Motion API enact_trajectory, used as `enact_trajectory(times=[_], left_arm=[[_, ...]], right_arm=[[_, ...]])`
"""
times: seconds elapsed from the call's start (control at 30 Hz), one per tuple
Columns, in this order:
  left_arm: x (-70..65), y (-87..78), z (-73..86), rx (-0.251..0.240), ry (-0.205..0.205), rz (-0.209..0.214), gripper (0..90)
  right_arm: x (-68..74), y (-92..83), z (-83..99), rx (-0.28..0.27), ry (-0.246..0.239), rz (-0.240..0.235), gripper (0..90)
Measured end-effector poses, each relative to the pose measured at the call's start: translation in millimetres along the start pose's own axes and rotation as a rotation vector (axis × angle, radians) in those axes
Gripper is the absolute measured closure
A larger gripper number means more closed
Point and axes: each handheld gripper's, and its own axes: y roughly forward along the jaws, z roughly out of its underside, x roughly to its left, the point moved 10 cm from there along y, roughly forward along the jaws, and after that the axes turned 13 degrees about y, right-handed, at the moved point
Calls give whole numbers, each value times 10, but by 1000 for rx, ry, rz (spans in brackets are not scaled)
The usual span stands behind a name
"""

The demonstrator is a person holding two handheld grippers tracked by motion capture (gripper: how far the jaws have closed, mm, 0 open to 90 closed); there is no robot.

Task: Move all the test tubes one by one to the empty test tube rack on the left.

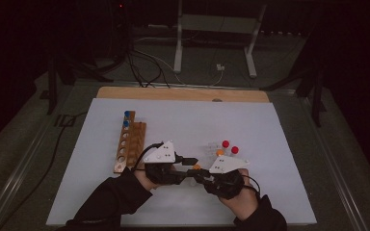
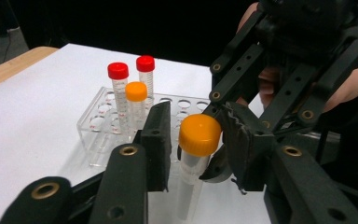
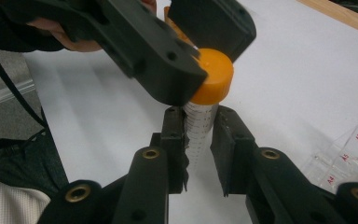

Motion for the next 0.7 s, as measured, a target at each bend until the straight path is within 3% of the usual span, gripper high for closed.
enact_trajectory(times=[0.13,0.43,0.7], left_arm=[[-10,21,1,-2,4,7,700],[9,2,-25,-7,17,6,716],[129,-166,-69,-6,15,-32,717]], right_arm=[[-8,-3,-2,-2,2,2,753],[-13,-16,-20,-18,10,-12,738],[-56,-162,-126,-99,37,-1,465]])
